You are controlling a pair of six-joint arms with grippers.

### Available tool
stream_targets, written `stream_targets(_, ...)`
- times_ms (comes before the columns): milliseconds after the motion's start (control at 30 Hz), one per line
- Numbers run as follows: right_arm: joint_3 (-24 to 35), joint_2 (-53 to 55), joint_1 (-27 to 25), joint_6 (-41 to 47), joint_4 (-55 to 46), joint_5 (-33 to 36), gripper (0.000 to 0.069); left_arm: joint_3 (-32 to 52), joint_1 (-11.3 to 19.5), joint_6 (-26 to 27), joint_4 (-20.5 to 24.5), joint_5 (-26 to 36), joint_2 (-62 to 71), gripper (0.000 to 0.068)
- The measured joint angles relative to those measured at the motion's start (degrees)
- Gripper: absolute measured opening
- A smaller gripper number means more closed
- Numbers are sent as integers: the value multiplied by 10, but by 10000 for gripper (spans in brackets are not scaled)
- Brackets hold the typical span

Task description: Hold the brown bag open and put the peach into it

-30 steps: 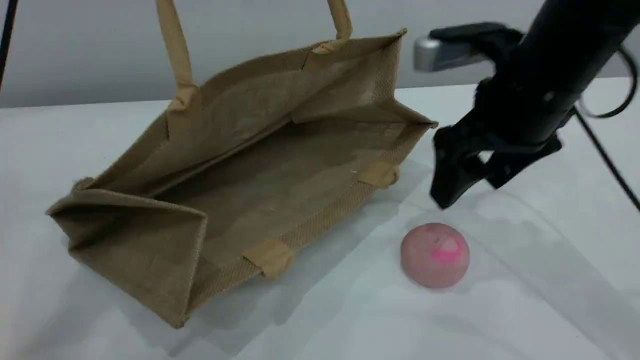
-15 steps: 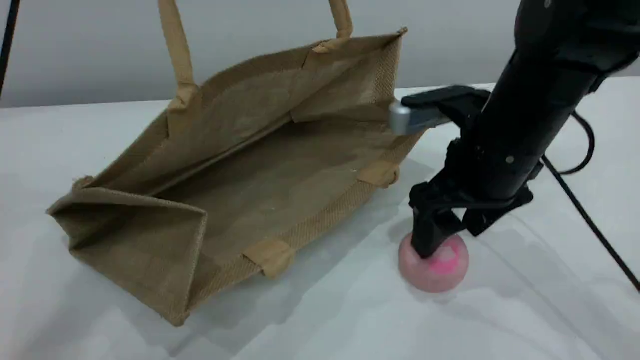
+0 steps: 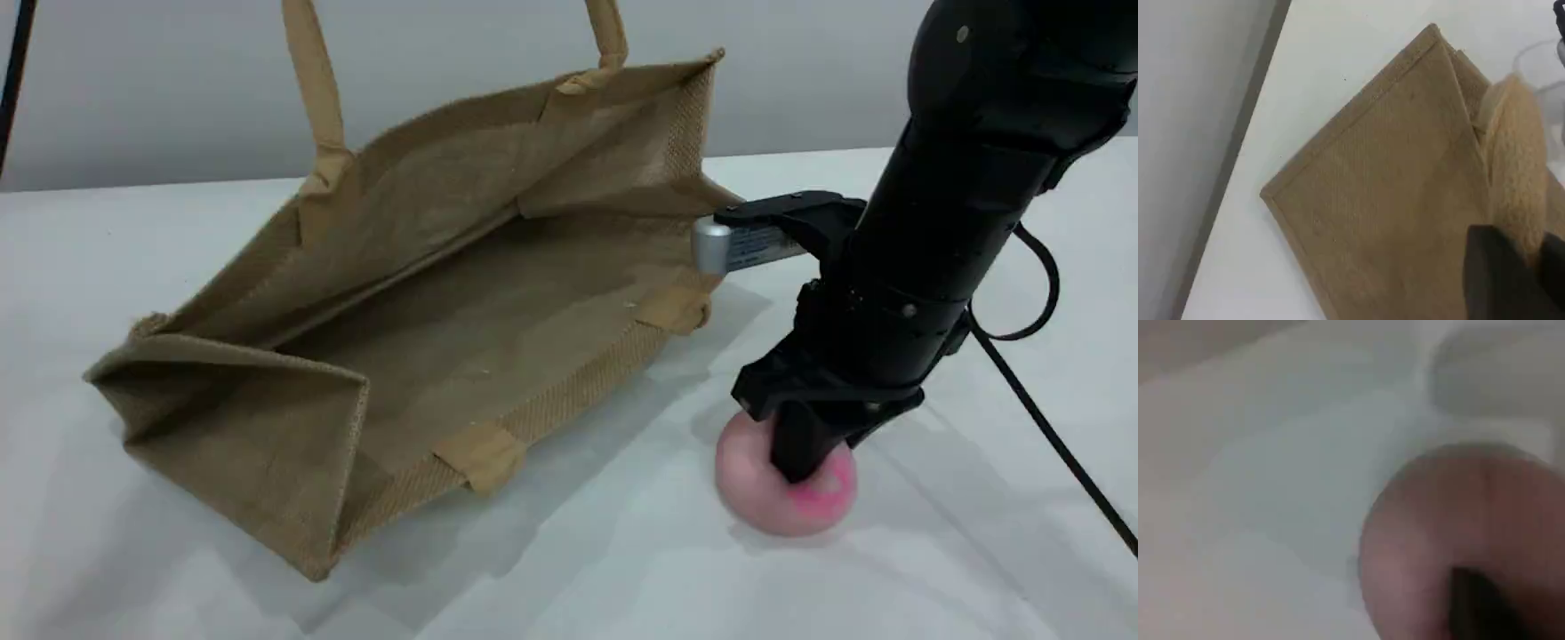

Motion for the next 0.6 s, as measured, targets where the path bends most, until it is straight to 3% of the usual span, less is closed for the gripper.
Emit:
stream_targets(100,0,-7,0,1,-11,-2,32,0,-8,0,1,0,0,93)
stream_targets(600,5,-183,0,145,-107,6,27,0,-18,14,0,0,0,93)
